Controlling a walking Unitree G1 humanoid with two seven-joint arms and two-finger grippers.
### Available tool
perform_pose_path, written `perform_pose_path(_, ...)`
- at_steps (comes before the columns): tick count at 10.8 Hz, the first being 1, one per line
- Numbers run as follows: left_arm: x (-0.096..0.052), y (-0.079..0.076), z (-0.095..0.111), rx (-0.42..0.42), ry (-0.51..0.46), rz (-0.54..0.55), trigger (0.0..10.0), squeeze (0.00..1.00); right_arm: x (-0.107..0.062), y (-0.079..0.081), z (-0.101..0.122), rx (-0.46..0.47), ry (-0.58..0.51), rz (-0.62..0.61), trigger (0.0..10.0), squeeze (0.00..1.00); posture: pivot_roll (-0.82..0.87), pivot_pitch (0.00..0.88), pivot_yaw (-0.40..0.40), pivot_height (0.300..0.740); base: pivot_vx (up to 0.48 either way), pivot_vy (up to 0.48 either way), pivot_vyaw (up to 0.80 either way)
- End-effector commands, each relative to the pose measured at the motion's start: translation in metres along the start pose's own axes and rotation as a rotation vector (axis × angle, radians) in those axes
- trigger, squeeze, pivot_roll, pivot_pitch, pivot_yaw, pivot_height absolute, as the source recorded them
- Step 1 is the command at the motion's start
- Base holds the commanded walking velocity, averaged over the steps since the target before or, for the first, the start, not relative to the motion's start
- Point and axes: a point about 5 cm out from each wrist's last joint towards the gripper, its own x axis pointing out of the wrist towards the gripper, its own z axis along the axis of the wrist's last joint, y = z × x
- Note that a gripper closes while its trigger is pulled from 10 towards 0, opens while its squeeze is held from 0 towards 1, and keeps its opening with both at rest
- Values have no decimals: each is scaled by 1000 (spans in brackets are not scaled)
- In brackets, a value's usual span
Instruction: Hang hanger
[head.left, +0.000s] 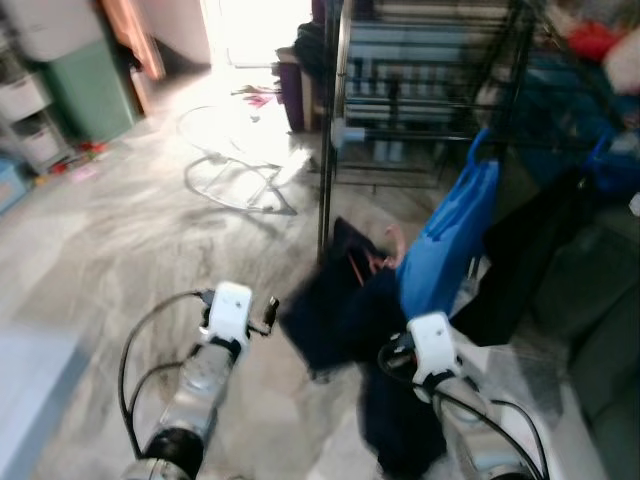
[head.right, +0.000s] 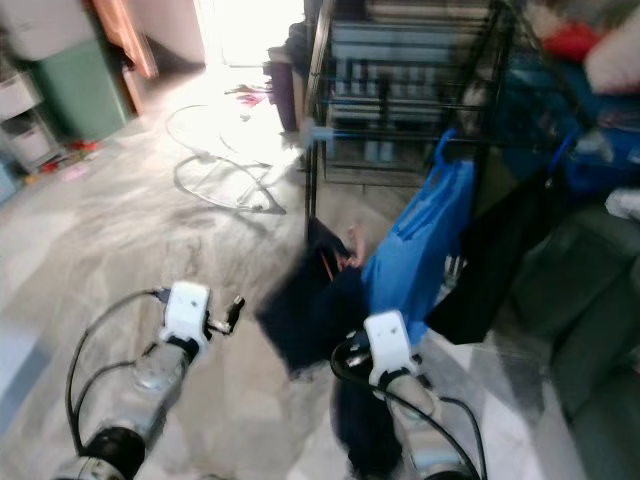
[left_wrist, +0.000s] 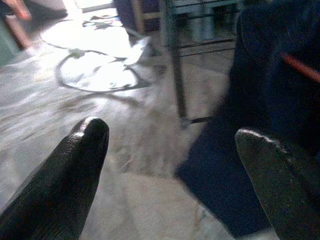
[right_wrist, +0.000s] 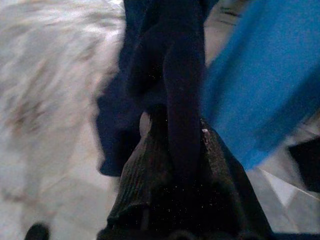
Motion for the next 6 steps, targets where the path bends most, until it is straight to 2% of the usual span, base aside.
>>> perform_pose_path(1, -1, 0, -3, 0, 15, 1, 10000, 0, 2, 3, 6, -4, -36, 7, 10000, 0, -241, 43, 38, 740, -315, 0, 0)
perform_pose_path(6, 1, 0, -2, 8, 18, -7, 10000, 0, 2, 5, 6, -14, -39, 5, 10000, 0, -254, 49, 47, 740, -333, 0, 0)
